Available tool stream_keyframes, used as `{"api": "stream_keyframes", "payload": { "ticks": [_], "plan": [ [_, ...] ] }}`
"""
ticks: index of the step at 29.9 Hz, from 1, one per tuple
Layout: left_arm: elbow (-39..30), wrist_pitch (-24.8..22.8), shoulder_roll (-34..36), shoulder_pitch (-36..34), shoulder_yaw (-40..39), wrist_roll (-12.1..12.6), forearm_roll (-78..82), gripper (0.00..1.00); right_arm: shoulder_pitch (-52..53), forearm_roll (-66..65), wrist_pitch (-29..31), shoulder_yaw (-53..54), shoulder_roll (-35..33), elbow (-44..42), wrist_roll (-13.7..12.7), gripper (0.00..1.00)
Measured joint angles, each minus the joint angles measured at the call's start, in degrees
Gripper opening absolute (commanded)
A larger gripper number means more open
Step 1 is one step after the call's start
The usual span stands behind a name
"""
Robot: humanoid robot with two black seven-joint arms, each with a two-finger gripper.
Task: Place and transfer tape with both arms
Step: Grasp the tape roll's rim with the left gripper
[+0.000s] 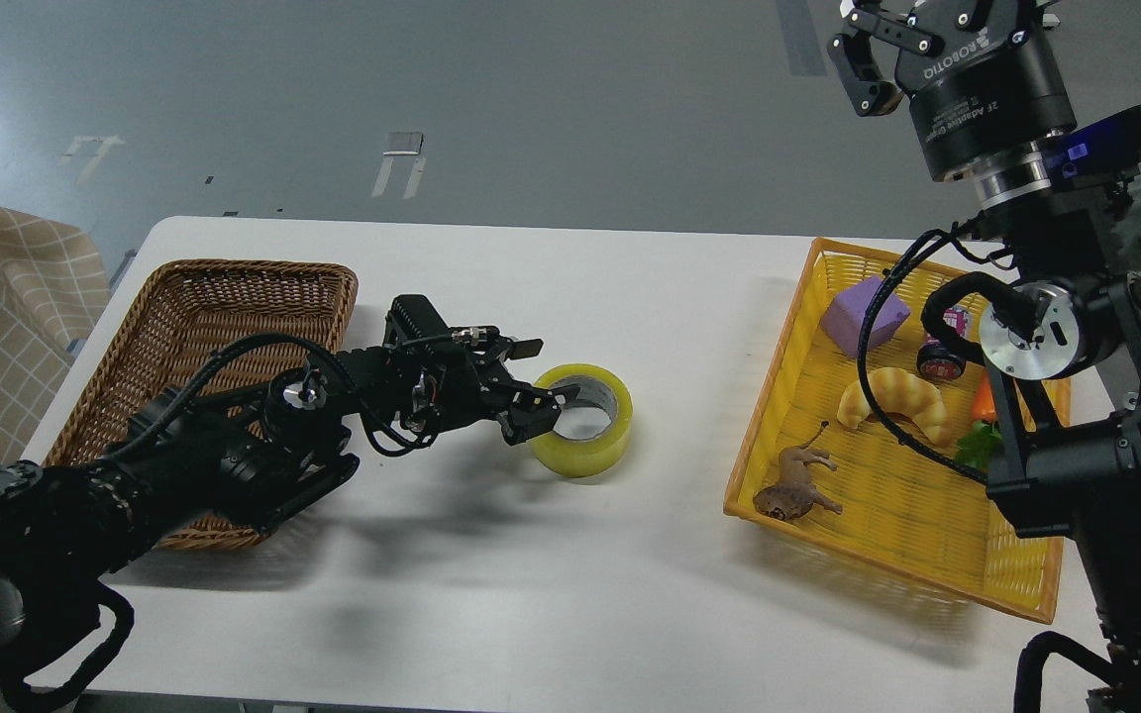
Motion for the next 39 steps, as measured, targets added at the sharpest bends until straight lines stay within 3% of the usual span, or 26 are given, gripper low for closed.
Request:
{"api": "stream_keyframes", "payload": {
  "ticks": [15, 22, 25, 29, 39],
  "plan": [
    [0.0, -0.3, 0.0, 0.2, 0.1, 0.0, 0.1, 0.58, -0.6, 0.0, 0.0, 0.1, -0.1, -0.3, 0.0, 1.00],
    [1.7, -0.3, 0.0, -0.1, 2.5, 0.0, -1.7, 0.53, -1.0, -0.1, 0.0, 0.1, -0.1, -0.4, 0.0, 1.00],
    [2.8, -0.3, -0.2, -0.1, 2.8, 0.0, -3.0, 0.48, -1.1, -0.1, 0.0, 0.1, -0.1, -0.4, 0.0, 1.00],
    [3.9, -0.3, -0.3, 0.0, 2.8, 0.0, -3.4, 0.29, -1.2, -0.1, 0.0, 0.2, -0.1, -0.6, 0.0, 1.00],
    [4.7, -0.3, -0.1, 0.2, 2.9, 0.0, -5.5, 0.26, -1.6, -0.2, 0.0, 0.3, 0.0, -0.9, 0.1, 1.00]
  ]
}}
